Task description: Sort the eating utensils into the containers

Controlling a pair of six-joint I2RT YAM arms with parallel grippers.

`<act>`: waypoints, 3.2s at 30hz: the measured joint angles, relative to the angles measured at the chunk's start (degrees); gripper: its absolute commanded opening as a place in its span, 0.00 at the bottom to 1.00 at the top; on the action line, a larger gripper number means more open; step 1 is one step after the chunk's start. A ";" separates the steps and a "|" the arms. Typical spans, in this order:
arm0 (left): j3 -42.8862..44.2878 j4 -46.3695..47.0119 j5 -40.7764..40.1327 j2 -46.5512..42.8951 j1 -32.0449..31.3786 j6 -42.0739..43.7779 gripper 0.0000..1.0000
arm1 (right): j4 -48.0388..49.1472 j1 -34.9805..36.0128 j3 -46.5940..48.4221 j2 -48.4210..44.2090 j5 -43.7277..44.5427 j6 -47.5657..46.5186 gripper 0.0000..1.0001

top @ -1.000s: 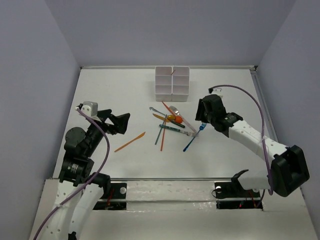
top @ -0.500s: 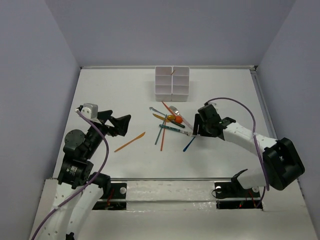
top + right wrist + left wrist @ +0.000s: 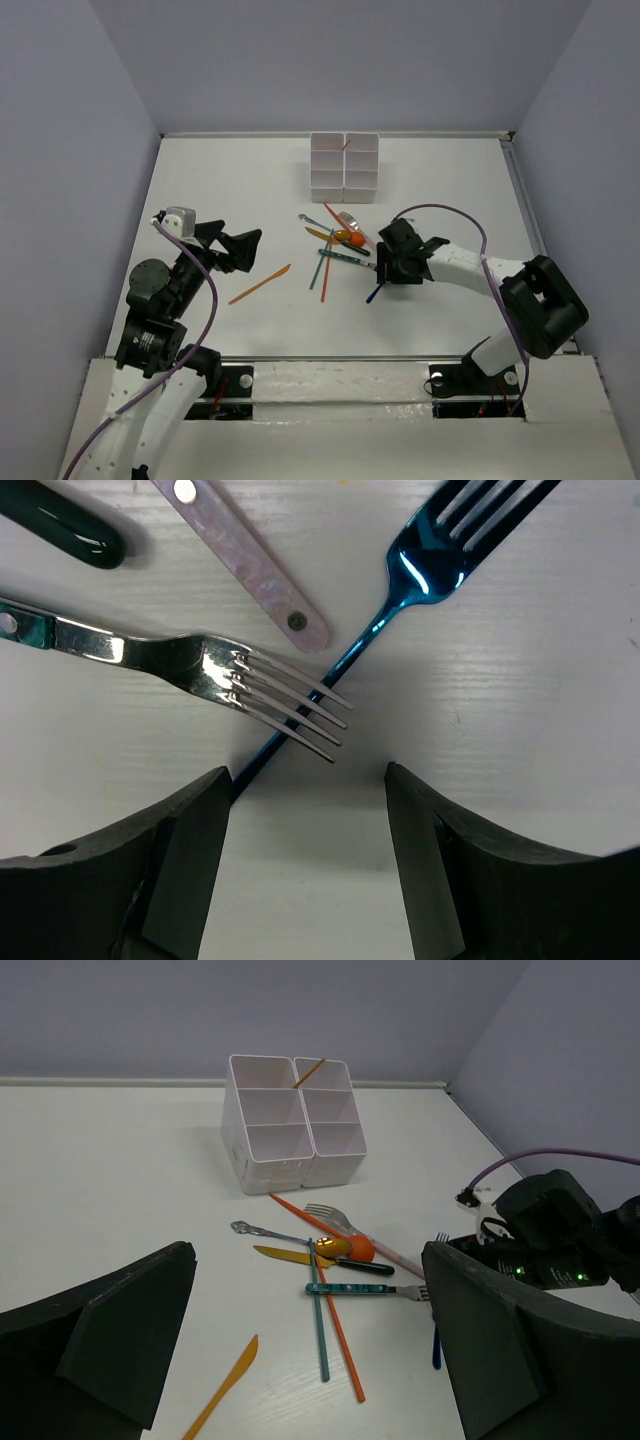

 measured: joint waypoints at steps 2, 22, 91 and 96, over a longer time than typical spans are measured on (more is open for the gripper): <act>0.00 0.00 0.02 0.02 0.00 0.00 0.99 | 0.37 0.26 0.09 0.59 0.92 0.09 0.65; 0.00 0.02 0.09 1.38 0.04 0.00 0.99 | -0.50 1.31 1.29 2.99 12.35 7.89 0.24; 0.00 0.07 1.18 4.59 1.68 0.00 0.99 | 52.30 -7.93 22.47 12.48 20.44 -26.53 0.00; 0.00 0.07 1.38 4.92 2.58 0.00 0.99 | 60.83 -7.65 31.65 22.49 21.22 -31.67 0.00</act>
